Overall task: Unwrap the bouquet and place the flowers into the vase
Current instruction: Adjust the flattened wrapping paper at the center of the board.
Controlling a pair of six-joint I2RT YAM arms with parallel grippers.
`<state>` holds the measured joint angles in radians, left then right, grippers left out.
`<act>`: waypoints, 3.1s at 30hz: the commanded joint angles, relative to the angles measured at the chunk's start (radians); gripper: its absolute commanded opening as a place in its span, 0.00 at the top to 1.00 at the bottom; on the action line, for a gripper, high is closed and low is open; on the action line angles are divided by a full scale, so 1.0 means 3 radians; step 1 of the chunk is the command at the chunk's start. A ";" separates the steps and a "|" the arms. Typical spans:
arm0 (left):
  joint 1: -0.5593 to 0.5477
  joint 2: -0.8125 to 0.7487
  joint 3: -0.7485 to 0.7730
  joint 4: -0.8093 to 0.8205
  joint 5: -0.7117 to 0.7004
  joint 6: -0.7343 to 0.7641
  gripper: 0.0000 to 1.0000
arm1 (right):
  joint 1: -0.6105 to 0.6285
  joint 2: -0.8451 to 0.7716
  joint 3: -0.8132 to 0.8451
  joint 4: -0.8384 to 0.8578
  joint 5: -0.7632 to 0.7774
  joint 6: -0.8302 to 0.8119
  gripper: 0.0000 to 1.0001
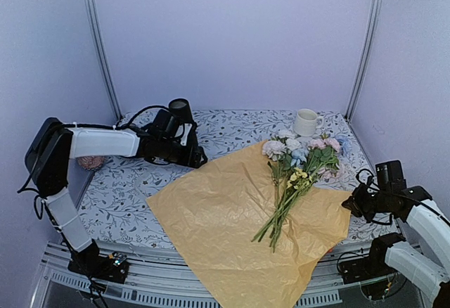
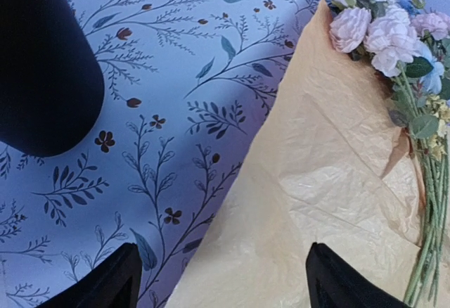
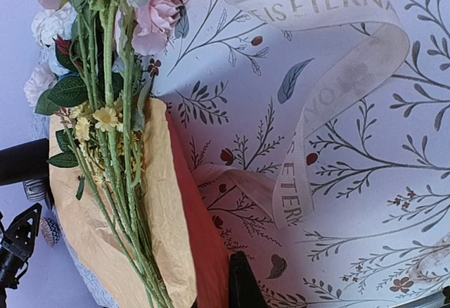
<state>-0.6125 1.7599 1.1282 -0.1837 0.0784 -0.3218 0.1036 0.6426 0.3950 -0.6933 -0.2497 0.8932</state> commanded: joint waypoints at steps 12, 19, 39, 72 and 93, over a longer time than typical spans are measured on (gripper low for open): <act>0.0583 0.0353 -0.0123 0.0045 0.1413 0.0336 0.13 | -0.0008 -0.0070 -0.0061 0.0152 -0.0125 -0.0073 0.98; 0.0660 0.0527 -0.0035 0.0000 0.1514 0.0326 0.19 | -0.0008 -0.0071 -0.0079 0.0180 -0.0154 -0.0078 0.98; 0.0664 0.0621 -0.0274 0.0526 0.1754 -0.0053 1.00 | -0.0008 -0.0198 0.0012 -0.0184 0.0213 0.0150 0.98; 0.0819 0.0863 -0.0096 0.0279 0.1330 -0.0049 1.00 | -0.0008 -0.0974 -0.0036 -0.0731 0.0221 0.1042 0.98; 0.0725 -0.0284 -0.0448 0.0121 0.0660 0.0001 0.36 | -0.0008 -0.0179 0.1019 -0.1057 0.1227 0.0557 0.00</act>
<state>-0.3820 1.7580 1.0119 -0.1131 0.3580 -0.3401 0.1036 0.5247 0.5884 -0.9443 -0.0620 1.1164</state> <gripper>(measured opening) 0.631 0.977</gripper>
